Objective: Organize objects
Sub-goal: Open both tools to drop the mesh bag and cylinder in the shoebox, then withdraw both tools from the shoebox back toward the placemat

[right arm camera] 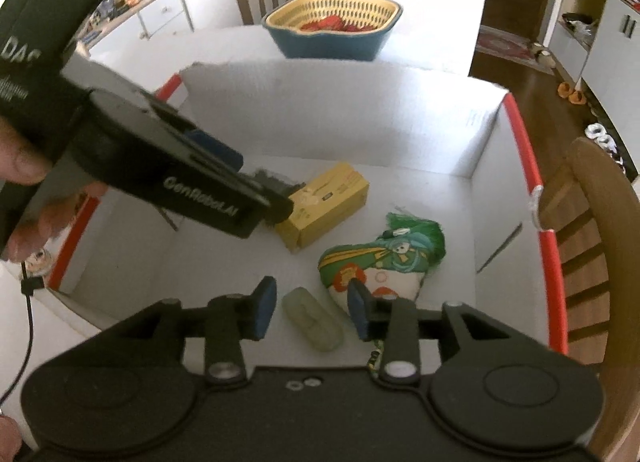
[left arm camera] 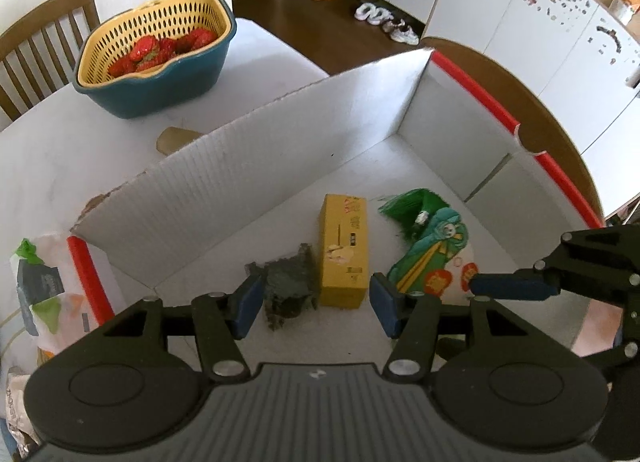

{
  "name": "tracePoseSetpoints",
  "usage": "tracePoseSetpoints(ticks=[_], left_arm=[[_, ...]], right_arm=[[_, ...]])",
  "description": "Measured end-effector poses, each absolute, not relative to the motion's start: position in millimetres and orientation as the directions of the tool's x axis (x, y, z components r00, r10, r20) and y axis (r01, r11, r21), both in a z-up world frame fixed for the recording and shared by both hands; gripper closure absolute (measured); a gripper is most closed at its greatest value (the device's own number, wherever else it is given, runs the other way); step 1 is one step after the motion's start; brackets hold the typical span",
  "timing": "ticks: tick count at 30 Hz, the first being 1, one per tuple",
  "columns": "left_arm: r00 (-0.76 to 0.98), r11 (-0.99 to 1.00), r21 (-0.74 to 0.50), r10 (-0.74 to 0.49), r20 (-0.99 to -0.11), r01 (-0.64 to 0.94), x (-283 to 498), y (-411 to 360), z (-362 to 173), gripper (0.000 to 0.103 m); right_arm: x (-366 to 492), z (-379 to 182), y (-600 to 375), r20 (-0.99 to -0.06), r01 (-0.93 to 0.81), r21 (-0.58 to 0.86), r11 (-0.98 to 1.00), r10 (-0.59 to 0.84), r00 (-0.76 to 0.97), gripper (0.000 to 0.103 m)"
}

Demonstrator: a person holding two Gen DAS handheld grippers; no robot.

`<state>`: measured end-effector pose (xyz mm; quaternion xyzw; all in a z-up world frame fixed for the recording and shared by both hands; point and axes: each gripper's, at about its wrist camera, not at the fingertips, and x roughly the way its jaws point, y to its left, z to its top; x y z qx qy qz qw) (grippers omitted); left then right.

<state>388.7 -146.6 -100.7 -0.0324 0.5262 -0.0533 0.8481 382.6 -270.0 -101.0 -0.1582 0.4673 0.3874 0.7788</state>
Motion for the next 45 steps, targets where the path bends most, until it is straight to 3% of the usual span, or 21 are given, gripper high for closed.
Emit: tracePoseSetpoints(ticks=[16,19,25,29,32,45], left_arm=[[0.561,0.984,-0.137,-0.178,-0.808,0.114,345.6,-144.2,-47.7,0.045],[0.581,0.982,-0.137,-0.189,-0.792,0.132,335.7,-142.4,-40.2,0.034],[0.599,0.978,-0.139,-0.207,-0.774,0.157,317.2,-135.3,-30.7,0.034],[0.606,0.975,-0.150,-0.219,-0.764,0.164,304.3,-127.1,-25.4,0.033],[0.612,0.971,-0.169,-0.239,-0.754,0.171,293.5,-118.9,-21.8,0.024],[0.648,0.963,-0.195,-0.269,-0.712,0.186,247.2,-77.7,-6.8,0.021]], right_arm=[[363.5,-62.1,-286.1,-0.793,-0.690,0.149,0.708,0.502,0.344,0.043],[357.4,-55.3,-287.2,-0.780,-0.681,0.160,0.715,0.514,0.357,0.040],[345.7,-49.5,-287.1,-0.767,-0.654,0.175,0.736,0.519,0.378,0.036],[336.6,-44.8,-286.7,-0.755,-0.630,0.187,0.753,0.521,0.398,0.028],[328.8,-42.1,-284.5,-0.746,-0.617,0.196,0.762,0.524,0.410,0.022],[284.7,-30.6,-261.4,-0.707,-0.559,0.188,0.808,0.506,0.493,0.010]])
